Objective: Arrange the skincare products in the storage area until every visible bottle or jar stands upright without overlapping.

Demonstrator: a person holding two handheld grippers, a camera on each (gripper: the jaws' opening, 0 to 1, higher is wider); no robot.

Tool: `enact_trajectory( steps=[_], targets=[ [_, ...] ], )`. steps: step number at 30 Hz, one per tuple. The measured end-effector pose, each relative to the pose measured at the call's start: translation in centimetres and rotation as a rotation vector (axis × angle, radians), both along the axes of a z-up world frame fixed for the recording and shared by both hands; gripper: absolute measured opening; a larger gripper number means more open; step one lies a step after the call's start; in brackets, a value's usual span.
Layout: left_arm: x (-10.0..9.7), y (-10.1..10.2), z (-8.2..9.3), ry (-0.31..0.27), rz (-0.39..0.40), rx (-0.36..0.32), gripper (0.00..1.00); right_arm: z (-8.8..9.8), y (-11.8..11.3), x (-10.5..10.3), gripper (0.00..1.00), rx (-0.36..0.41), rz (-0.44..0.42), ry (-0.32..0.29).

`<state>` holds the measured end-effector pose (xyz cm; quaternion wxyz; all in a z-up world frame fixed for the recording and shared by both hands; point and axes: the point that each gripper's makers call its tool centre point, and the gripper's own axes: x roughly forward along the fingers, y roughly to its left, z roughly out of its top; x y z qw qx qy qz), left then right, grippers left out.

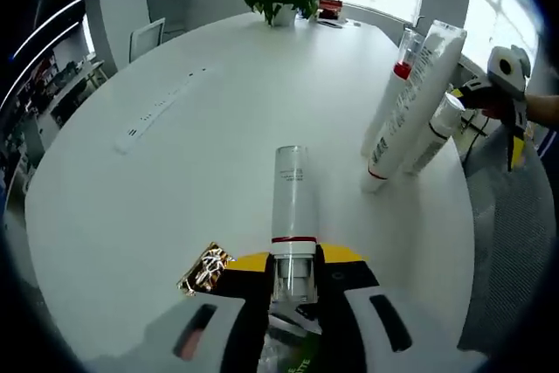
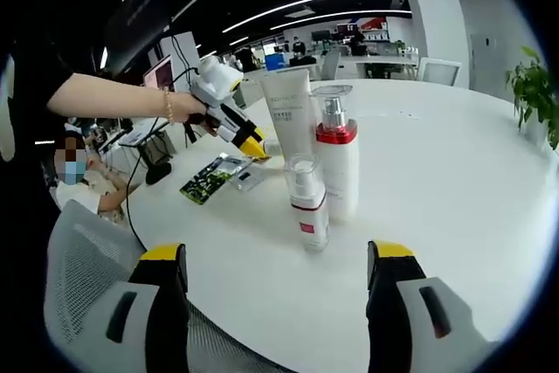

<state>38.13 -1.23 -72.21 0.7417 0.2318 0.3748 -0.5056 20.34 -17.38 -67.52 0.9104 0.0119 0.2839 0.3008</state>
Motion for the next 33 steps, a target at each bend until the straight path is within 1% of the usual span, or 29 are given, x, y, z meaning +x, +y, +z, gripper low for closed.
enact_trajectory(
  steps=[1, 4, 7, 10, 11, 13, 15, 19, 22, 24, 25, 26, 27, 29, 30, 33],
  targets=[
    [-0.8, 0.3, 0.5, -0.002, 0.005, 0.003, 0.23, 0.0, 0.1, 0.0, 0.84, -0.002, 0.004, -0.003],
    [-1.7, 0.4, 1.2, 0.001, 0.019, -0.006, 0.23, 0.0, 0.1, 0.0, 0.84, -0.008, 0.013, -0.009],
    [-2.8, 0.2, 2.0, -0.013, 0.009, -0.007, 0.23, 0.2, 0.2, -0.1, 0.84, -0.003, 0.019, -0.019],
    [-4.0, 0.3, 2.6, -0.032, -0.024, 0.010, 0.24, 0.5, 0.3, -0.1, 0.84, 0.006, 0.022, -0.027],
    [-4.5, 0.4, 2.8, -0.036, -0.030, 0.014, 0.24, 0.5, 0.3, -0.1, 0.83, 0.007, 0.024, -0.029],
    [-4.5, 0.5, 2.5, -0.040, -0.041, 0.018, 0.24, 0.6, 0.5, -0.2, 0.83, 0.006, 0.033, -0.035],
    [-5.0, 0.8, 2.6, -0.039, -0.041, 0.014, 0.24, 0.8, 0.7, -0.3, 0.81, 0.000, 0.043, -0.044],
    [-7.1, 1.3, 3.8, -0.040, -0.034, 0.000, 0.24, 0.9, 1.1, -0.5, 0.78, -0.003, 0.074, -0.060],
    [-8.4, 1.7, 4.3, -0.047, -0.036, 0.002, 0.24, 1.7, 1.6, -0.8, 0.75, 0.015, 0.093, -0.067],
    [-9.4, 1.9, 4.7, -0.047, -0.039, 0.008, 0.24, 2.3, 2.2, -1.0, 0.75, 0.047, 0.121, -0.078],
    [-9.8, 2.0, 4.8, -0.045, -0.039, 0.008, 0.24, 3.1, 3.0, -1.3, 0.75, 0.081, 0.144, -0.087],
    [-10.4, 2.2, 5.0, -0.042, -0.040, 0.006, 0.24, 3.8, 3.4, -1.4, 0.75, 0.086, 0.160, -0.096],
    [-10.8, 2.2, 5.2, -0.040, -0.042, 0.005, 0.24, 4.3, 4.0, -1.7, 0.75, 0.080, 0.193, -0.109],
    [-11.9, 2.4, 5.4, -0.028, -0.048, 0.004, 0.24, 5.0, 4.9, -1.7, 0.74, 0.069, 0.237, -0.125],
    [-12.5, 2.5, 5.3, -0.017, -0.054, 0.001, 0.24, 5.0, 5.0, -1.6, 0.74, 0.069, 0.240, -0.128],
    [-14.0, 2.7, 5.3, 0.010, -0.059, -0.009, 0.24, 6.2, 6.3, -1.3, 0.70, 0.087, 0.282, -0.153]
  ],
)
